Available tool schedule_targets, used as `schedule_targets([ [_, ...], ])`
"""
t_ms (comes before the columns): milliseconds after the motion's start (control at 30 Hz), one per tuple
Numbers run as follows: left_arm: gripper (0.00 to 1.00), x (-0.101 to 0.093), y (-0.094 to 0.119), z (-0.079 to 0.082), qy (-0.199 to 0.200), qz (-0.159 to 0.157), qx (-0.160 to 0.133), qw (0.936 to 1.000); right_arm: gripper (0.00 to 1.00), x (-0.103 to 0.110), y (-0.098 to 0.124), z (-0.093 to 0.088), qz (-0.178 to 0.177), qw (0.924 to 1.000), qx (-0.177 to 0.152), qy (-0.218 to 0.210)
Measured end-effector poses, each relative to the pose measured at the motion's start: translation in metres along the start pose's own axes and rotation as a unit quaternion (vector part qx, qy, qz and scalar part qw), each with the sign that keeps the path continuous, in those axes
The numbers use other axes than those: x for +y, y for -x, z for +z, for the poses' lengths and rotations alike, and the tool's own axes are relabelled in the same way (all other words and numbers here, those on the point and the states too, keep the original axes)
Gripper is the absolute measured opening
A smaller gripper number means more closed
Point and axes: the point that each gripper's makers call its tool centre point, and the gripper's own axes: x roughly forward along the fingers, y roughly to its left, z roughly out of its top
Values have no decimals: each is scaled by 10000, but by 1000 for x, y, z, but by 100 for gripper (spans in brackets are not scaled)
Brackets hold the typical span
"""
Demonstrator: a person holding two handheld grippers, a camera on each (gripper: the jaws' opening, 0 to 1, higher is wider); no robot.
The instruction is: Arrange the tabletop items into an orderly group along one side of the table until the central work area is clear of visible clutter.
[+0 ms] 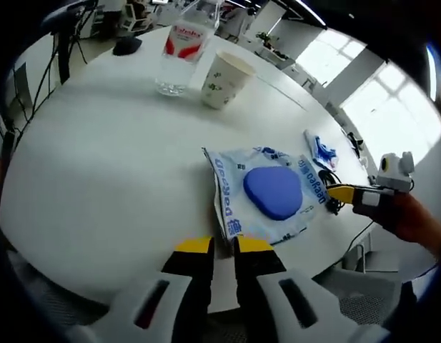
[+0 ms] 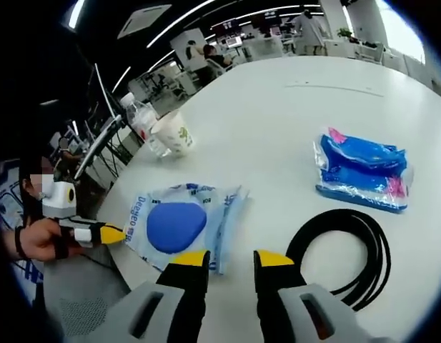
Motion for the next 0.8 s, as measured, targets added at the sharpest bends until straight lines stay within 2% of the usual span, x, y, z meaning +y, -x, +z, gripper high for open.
schedule_targets([
  [267,8,-1,-1,-1,-23,-3,25,10000,22,1,-9,1,44,9999,125,82],
  [633,9,-1,1,-3,-43,9,79,10000,21,0,-8,2,53,9999,138,52],
  [800,4,-5,-1,-3,8,-43,69,10000,15,4,-9,1,98,9998,166,81],
])
